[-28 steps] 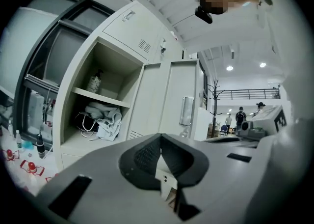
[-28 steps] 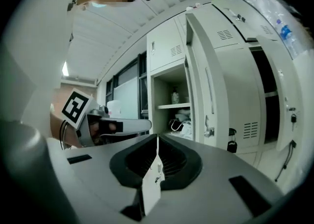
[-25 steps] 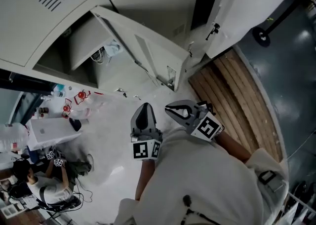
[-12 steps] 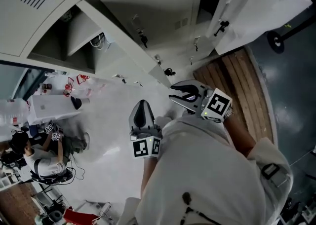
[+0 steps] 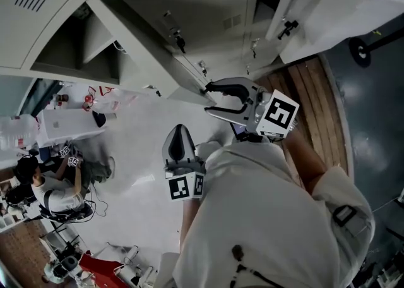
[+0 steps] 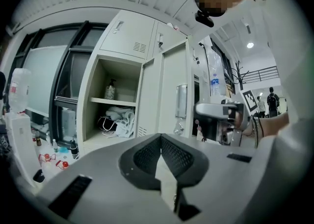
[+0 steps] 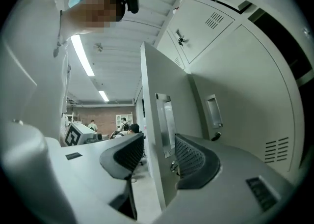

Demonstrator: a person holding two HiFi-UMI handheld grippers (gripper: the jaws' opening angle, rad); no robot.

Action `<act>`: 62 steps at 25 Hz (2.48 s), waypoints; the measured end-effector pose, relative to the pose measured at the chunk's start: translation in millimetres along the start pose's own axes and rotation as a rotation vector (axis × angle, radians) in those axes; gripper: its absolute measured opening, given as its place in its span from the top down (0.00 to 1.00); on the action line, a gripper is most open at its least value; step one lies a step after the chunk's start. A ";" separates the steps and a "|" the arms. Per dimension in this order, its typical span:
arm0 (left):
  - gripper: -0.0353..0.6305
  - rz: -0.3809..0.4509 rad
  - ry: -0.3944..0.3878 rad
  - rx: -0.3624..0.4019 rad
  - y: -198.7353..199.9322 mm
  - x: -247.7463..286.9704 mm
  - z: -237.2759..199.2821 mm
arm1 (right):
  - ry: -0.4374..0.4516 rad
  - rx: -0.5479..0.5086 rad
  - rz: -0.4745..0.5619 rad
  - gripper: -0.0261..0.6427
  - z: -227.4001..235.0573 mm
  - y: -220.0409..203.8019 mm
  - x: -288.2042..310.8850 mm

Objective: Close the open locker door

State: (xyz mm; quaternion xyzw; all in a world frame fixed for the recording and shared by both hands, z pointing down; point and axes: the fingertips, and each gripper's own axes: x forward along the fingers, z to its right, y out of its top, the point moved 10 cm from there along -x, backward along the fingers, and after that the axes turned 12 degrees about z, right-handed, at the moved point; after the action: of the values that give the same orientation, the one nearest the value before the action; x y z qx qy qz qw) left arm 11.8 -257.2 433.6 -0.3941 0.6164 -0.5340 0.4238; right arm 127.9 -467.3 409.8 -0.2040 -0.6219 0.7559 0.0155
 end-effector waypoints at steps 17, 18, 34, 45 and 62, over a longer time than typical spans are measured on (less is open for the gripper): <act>0.94 0.011 0.020 0.002 -0.1 3.0 14.2 | 0.137 -0.008 -0.037 0.69 0.3 2.7 19.7; 0.94 0.009 0.026 0.000 -1.1 1.8 13.8 | 0.142 -0.007 -0.035 0.69 -0.3 2.4 20.9; 0.94 0.013 0.118 -0.016 -3.5 -19.1 2.1 | 0.262 0.016 -0.067 0.69 -19.9 -12.5 61.4; 0.94 0.024 0.219 -0.056 -4.8 -39.2 -22.4 | 0.313 -0.004 -0.084 0.69 -33.1 -22.9 95.1; 0.94 0.046 0.189 -0.104 0.3 -42.3 -121.2 | 0.267 -0.020 -0.155 0.70 -51.9 -44.6 186.7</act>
State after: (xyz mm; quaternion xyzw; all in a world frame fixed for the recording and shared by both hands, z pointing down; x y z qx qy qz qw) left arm -88.6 -178.1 446.2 -0.3492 0.6893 -0.5262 0.3549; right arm -36.5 -357.0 390.6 -0.2543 -0.6356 0.7123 0.1544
